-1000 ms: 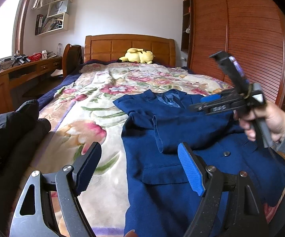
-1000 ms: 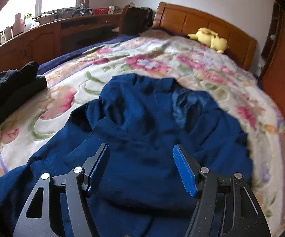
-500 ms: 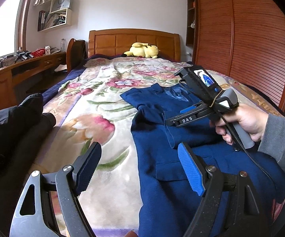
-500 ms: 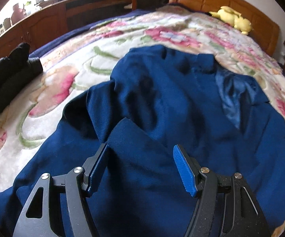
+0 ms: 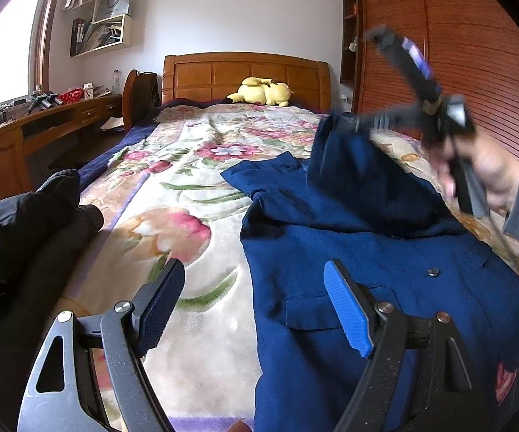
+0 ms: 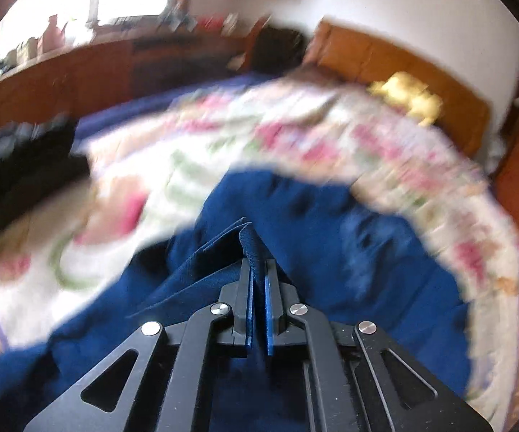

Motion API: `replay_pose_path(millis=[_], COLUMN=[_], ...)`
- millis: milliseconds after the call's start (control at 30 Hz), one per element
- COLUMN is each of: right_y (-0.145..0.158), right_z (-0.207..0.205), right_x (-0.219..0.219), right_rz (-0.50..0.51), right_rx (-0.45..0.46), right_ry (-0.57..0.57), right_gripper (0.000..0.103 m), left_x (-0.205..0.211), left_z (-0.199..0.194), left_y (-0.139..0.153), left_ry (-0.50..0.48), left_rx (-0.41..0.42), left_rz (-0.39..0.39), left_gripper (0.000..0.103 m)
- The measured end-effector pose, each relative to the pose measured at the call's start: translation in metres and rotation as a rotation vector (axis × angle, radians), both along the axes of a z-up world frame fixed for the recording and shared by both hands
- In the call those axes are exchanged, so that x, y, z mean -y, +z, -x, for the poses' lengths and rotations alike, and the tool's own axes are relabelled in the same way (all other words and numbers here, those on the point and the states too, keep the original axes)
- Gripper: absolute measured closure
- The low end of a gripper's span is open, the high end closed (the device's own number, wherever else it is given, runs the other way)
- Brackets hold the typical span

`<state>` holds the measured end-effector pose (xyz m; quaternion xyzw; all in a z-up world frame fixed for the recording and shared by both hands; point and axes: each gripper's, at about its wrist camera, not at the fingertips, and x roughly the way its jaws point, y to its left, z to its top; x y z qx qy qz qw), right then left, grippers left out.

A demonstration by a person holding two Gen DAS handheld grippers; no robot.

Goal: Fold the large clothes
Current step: 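Grasp the jacket side edge with the right gripper, fold it inward, open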

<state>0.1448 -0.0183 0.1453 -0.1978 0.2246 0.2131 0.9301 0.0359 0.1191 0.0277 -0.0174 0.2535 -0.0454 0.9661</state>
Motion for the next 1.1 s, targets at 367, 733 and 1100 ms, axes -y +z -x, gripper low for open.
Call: replay_pose_path(millis=[367, 733, 1100], right_y=[0.024, -0.044, -0.062], right_z=[0.054, 0.108, 0.169], right_x=[-0.003, 0.044, 0.060], right_rz=[-0.076, -0.049, -0.036], right_rx=[0.103, -0.072, -0.245], right_ry=[0.035, 0.058, 0.034], right_gripper=[0.098, 0.098, 0.092], left_x=[-0.012, -0.025, -0.017], left_z=[0.004, 0.011, 0.009], left_y=[0.003, 0.004, 0.001], left_ry=[0.031, 0.051, 0.031], left_rx=[0.016, 0.024, 0.019], left_rz=[0.016, 0.034, 0.021], left_gripper=[0.022, 0.022, 0.022])
